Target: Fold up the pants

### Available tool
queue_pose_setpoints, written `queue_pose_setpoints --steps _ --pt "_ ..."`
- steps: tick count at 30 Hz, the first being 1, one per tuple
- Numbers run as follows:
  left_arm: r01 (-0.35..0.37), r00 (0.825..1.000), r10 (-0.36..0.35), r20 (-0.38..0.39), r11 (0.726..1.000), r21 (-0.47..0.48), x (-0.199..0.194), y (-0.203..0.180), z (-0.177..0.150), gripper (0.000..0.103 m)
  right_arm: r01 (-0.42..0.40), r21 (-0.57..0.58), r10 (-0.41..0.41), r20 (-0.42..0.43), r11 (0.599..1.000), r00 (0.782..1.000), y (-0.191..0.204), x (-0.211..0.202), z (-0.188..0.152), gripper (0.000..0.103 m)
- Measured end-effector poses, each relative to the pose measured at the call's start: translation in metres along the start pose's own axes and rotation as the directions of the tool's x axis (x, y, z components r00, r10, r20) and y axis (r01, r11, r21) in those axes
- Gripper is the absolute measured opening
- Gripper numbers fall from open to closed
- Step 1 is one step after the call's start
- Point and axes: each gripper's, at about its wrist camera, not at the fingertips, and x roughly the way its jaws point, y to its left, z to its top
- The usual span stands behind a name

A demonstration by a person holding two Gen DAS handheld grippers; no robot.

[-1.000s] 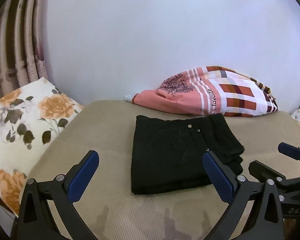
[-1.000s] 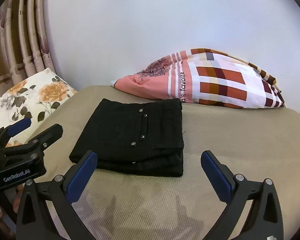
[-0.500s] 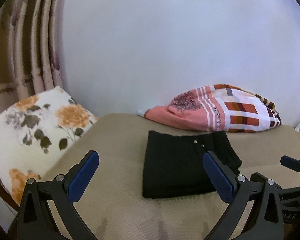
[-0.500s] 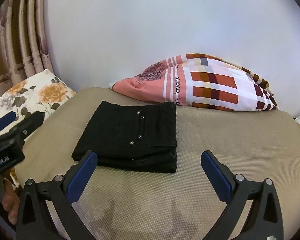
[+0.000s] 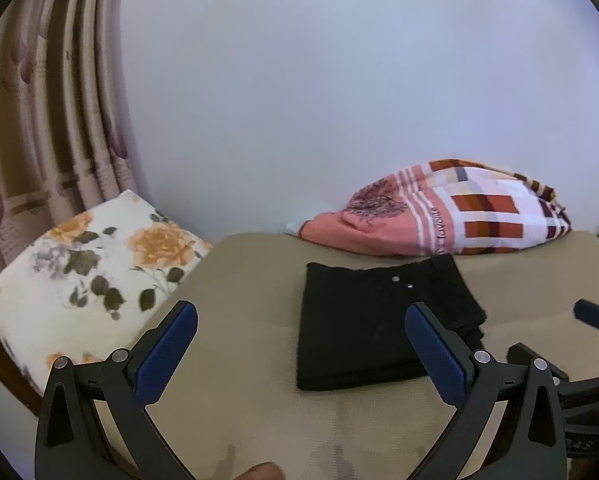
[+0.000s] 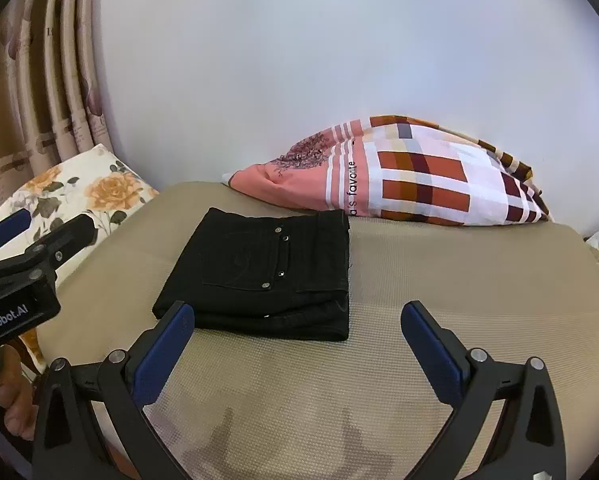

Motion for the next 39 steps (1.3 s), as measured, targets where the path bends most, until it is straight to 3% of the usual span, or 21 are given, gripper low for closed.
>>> queue_pose_setpoints --steps 6,11,39 --pt "0.052 0.999 -0.051 -0.01 0.998 0.036 -0.002 -0.007 -0.004 0.103 0.006 -0.005 -0.006 0.015 1.0 1.0 0.002 -0.006 0.0 0.102" --pt "0.098 0.993 -0.098 -0.06 0.995 -0.003 0.003 -0.005 -0.005 0.103 0.016 0.001 -0.016 0.017 1.0 1.0 0.001 -0.008 -0.001 0.102" --pt "0.102 0.982 -0.11 -0.154 0.993 -0.059 0.032 -0.001 -0.018 0.103 0.001 0.001 -0.001 -0.014 1.0 1.0 0.0 -0.001 -0.006 0.102"
